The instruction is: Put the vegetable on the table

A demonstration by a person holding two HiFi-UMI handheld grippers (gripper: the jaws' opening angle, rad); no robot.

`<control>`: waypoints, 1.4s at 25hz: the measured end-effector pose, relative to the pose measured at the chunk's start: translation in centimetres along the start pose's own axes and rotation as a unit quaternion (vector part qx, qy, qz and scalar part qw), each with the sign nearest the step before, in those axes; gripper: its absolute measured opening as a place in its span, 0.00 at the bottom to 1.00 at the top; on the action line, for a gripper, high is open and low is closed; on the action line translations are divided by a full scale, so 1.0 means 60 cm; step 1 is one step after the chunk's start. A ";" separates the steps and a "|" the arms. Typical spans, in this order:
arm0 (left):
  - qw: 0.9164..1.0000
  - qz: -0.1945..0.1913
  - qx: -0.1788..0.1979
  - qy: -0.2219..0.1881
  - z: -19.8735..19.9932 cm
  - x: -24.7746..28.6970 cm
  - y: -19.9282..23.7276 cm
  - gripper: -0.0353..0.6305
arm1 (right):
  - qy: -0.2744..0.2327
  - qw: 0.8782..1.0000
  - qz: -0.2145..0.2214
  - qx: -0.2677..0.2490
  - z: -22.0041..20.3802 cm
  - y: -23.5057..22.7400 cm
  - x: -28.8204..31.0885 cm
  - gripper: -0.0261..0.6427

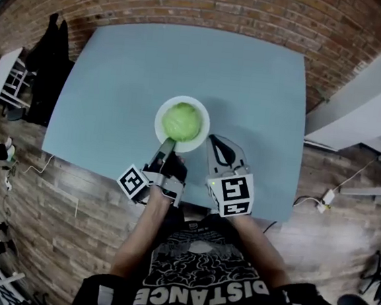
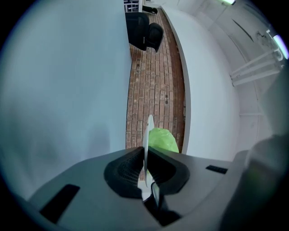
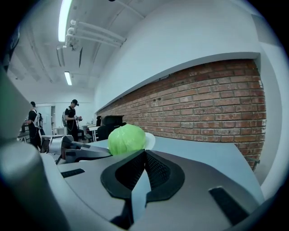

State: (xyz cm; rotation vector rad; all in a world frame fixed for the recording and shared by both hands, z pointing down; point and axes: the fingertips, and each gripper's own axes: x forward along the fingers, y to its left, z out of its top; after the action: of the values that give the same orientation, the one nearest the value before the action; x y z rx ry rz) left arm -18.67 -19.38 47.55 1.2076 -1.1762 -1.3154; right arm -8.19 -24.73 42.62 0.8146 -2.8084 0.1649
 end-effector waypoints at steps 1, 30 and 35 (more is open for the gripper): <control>1.000 0.002 0.001 0.007 0.005 0.003 0.003 0.08 | 0.002 1.000 -0.005 0.001 -0.001 0.001 0.005 0.05; 0.974 0.093 0.038 0.202 0.066 0.012 0.154 0.09 | 0.048 0.990 -0.131 0.033 -0.062 0.040 0.063 0.05; 0.968 0.108 0.047 0.223 0.067 0.014 0.178 0.09 | 0.047 0.988 -0.145 0.038 -0.073 0.043 0.061 0.05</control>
State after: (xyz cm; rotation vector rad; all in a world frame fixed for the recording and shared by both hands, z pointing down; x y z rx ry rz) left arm -22.26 -20.80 58.30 1.3183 -1.0129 -0.7786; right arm -11.87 -23.74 47.61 1.1872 -2.5736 0.2567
